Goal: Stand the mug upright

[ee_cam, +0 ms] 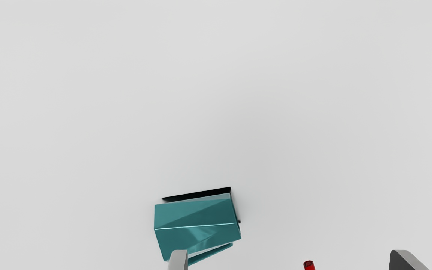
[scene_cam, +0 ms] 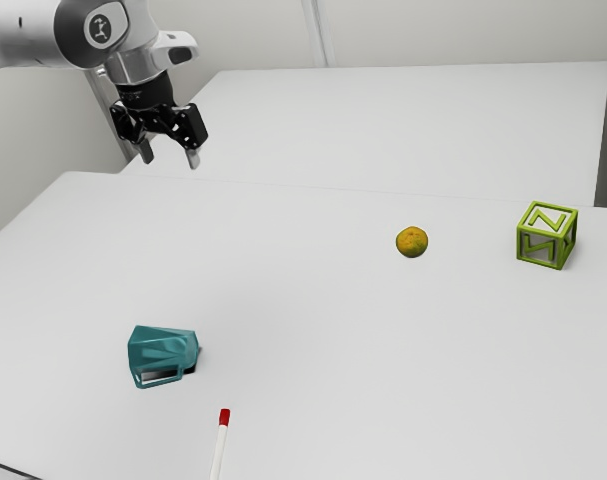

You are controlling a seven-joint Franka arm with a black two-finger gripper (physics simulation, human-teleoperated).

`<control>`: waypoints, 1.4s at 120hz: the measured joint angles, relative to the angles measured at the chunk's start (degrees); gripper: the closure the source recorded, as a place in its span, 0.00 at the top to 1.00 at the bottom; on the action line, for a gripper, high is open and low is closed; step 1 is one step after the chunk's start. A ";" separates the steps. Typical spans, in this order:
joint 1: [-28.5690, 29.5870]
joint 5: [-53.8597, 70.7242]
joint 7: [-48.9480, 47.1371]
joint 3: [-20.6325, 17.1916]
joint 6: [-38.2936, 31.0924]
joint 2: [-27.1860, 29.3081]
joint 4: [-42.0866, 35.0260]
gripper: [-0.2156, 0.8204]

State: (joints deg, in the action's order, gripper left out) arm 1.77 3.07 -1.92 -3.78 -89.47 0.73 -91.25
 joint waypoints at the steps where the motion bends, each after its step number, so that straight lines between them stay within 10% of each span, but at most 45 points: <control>1: -0.01 0.00 0.00 0.00 0.00 0.01 0.00 0.77; 92: 12.13 -8.29 2.89 1.01 -7.93 10.40 -19.90 0.77; 168: 18.78 -35.50 25.45 11.81 -25.34 12.76 -41.36 0.77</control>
State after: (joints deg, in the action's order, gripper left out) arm 20.55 -32.42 23.53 8.03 -114.81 13.49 -132.61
